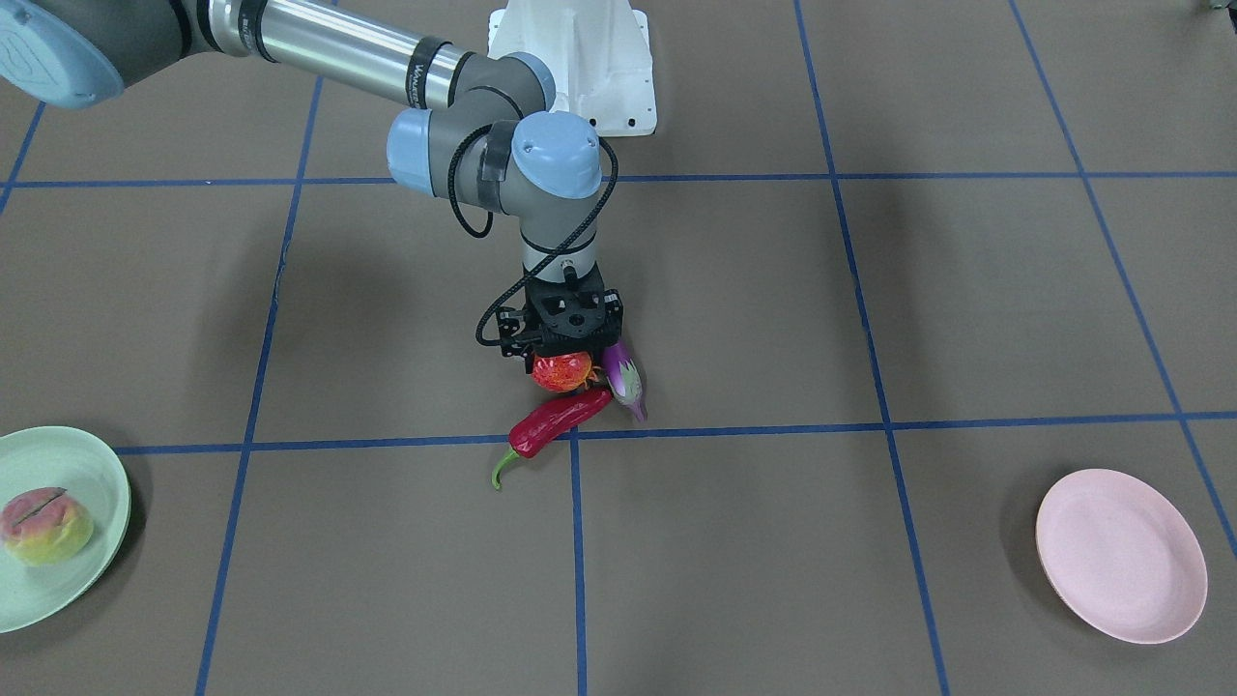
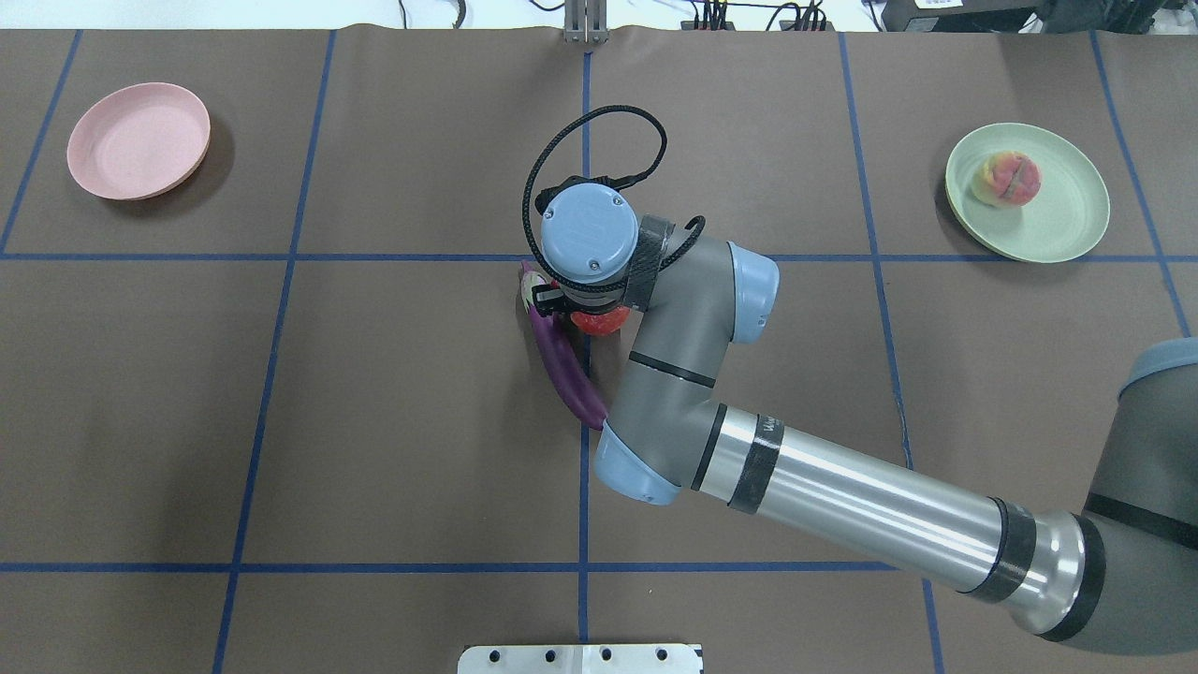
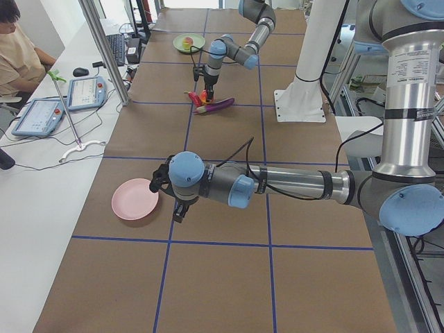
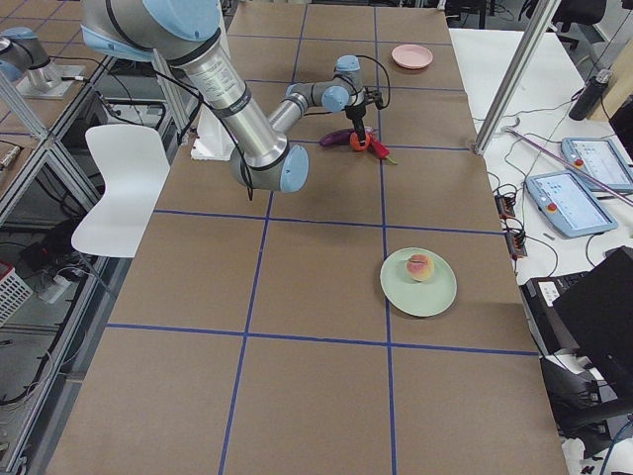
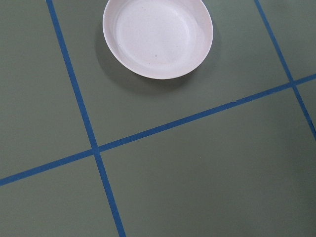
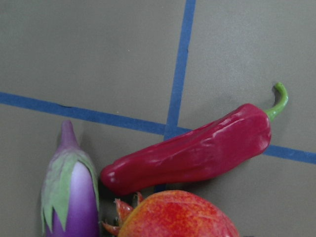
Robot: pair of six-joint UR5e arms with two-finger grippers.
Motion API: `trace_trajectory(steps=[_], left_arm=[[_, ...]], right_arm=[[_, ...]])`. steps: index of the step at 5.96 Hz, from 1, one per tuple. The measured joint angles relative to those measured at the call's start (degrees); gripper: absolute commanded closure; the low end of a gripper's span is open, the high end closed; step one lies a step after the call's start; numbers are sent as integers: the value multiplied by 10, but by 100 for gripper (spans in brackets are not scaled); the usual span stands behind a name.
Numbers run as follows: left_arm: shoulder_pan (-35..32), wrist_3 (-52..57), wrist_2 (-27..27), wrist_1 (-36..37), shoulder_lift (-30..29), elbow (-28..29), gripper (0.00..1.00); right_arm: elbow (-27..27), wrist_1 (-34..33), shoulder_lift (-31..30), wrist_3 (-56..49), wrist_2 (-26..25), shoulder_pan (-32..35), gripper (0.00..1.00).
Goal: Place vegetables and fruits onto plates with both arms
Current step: 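Move the right gripper back and grasp the red pomegranate, then carry the pomegranate with the right gripper onto the green plate and release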
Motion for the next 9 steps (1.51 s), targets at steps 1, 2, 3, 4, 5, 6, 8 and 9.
trace_trajectory(steps=[1, 2, 3, 4, 5, 6, 8, 9], left_arm=[[0, 0, 0, 0, 0, 0, 0], [0, 0, 0, 0, 0, 0, 0], [0, 1, 0, 0, 0, 0, 0], [1, 1, 0, 0, 0, 0, 0], [1, 1, 0, 0, 0, 0, 0], [1, 0, 0, 0, 0, 0, 0], [1, 0, -1, 0, 0, -3, 0], [1, 0, -1, 0, 0, -4, 0]], right_arm=[[7, -1, 0, -23, 17, 18, 100], [13, 2, -7, -70, 69, 66, 100], [16, 11, -29, -142, 142, 132, 100], [15, 34, -67, -225, 207, 197, 100], [8, 57, -109, -307, 259, 256, 100], [-16, 67, -140, -400, 314, 313, 100], [-87, 99, -181, -510, 379, 382, 100], [-113, 139, -210, -528, 386, 394, 100]])
